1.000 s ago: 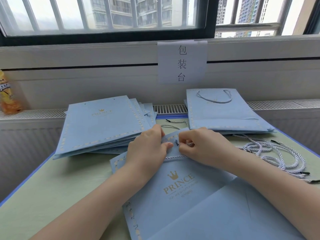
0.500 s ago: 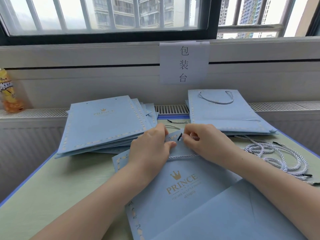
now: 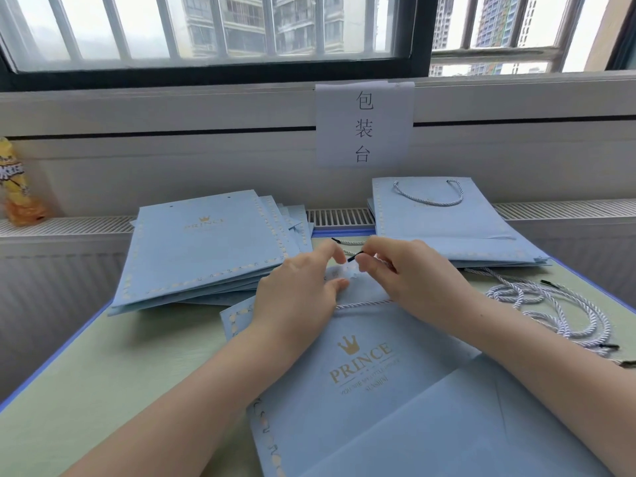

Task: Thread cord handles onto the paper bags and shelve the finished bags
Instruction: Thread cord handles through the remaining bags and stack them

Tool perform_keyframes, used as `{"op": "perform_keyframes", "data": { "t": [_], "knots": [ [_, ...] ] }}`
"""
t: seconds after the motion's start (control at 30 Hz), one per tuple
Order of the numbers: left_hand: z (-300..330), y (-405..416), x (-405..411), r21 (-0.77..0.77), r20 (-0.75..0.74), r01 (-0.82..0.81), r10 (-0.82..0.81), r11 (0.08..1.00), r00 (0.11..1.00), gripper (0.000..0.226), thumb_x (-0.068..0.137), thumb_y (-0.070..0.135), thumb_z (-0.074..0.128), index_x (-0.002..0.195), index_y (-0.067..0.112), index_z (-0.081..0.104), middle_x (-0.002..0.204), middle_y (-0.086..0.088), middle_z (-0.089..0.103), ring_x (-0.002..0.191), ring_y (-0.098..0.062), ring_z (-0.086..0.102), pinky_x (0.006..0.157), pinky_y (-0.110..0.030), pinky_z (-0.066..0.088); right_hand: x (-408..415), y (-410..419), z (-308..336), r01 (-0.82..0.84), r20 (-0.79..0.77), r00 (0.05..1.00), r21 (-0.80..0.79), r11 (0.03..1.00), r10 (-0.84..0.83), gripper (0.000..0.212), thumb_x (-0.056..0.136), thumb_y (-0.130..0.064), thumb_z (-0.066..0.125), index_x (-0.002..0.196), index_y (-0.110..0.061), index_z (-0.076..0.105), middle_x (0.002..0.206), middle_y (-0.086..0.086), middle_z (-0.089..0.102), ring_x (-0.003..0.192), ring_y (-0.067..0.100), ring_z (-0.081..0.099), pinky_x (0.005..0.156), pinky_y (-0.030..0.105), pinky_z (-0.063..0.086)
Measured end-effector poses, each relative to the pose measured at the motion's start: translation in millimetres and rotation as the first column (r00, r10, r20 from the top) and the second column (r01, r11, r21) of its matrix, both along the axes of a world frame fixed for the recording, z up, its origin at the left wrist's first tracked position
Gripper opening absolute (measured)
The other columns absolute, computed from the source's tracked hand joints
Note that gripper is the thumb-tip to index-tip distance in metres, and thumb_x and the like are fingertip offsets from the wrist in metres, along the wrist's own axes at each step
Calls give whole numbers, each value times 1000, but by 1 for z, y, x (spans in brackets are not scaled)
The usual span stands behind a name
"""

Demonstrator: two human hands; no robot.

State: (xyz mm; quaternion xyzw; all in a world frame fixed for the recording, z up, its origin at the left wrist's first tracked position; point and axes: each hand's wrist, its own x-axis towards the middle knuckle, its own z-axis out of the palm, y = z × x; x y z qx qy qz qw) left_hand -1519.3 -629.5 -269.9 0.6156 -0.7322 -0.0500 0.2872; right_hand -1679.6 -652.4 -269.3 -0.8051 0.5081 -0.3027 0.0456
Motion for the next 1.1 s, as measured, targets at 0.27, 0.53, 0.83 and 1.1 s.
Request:
{"op": "perform_keyframes", "data": {
  "t": [0.27, 0.53, 0.83, 1.1],
  "knots": [
    [-2, -4, 3, -20, 4, -26, 26, 999, 1000, 33, 93, 39, 54, 125, 29, 51, 121, 8, 60, 115, -14, 52, 85, -30, 38, 1, 4, 1, 77, -186, 979, -34, 996, -82, 25, 92, -38, 46, 76, -20, 49, 61, -3, 49, 59, 14, 42, 55, 27, 35],
    [-5, -3, -1, -170, 53, -13, 22, 985, 998, 29, 93, 39, 53, 121, 30, 54, 117, 12, 61, 111, -9, 53, 82, -25, 38, 6, 9, 4, 85, -307, 942, -171, 982, -135, 28, 93, -35, 41, 74, -15, 37, 64, 0, 46, 64, 27, 44, 49, 29, 26],
    [-6, -5, 0, -247, 40, -9, 20, 969, 999, 31, 92, 37, 56, 122, 27, 55, 113, 12, 61, 109, -9, 53, 80, -22, 35, 3, 4, 3, 41, -199, 979, -48, 998, -50, 33, 96, -37, 38, 68, -19, 35, 67, -4, 46, 69, 20, 44, 59, 34, 34],
    [-4, -6, 1, -300, 61, -22, 42, 954, 997, 32, 93, 38, 54, 123, 28, 54, 115, 12, 60, 108, -8, 53, 75, -20, 31, -1, -4, 0, -17, 57, 998, -12, 1000, 17, 35, 98, -31, 43, 78, -9, 61, 56, -14, 48, 59, 4, 45, 58, 21, 34]
  ]
}}
